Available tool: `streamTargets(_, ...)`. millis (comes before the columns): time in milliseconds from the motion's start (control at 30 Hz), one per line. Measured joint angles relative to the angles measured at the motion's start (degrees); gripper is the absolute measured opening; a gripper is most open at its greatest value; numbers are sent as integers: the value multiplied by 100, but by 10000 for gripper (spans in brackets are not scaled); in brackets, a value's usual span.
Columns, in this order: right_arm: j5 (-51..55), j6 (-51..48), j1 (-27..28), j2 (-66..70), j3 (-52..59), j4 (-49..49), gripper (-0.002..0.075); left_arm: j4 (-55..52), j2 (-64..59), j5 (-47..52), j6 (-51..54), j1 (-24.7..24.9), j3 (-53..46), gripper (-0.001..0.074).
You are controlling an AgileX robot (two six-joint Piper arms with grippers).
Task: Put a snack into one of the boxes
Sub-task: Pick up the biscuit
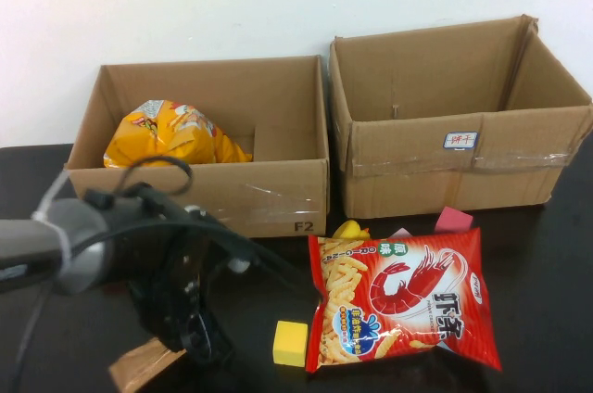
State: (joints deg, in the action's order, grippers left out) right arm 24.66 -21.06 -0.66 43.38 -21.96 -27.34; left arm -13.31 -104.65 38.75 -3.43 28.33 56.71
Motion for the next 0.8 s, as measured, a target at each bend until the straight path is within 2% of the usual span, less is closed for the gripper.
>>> streamTargets(167, -25, 0, 0, 0, 0, -52, 29, 648, 509, 407, 392, 0, 210, 14)
streamTargets(433, -35, 0, 0, 0, 0, -52, 29, 1331, 675, 1139, 932, 0, 1209, 1)
streamTargets(600, -35, 0, 0, 0, 0, -52, 29, 1486, 685, 1202, 962, 0, 1708, 1)
streamTargets(800, -35, 0, 0, 0, 0, -52, 29, 1645, 588, 1189, 974, 0, 1721, 18)
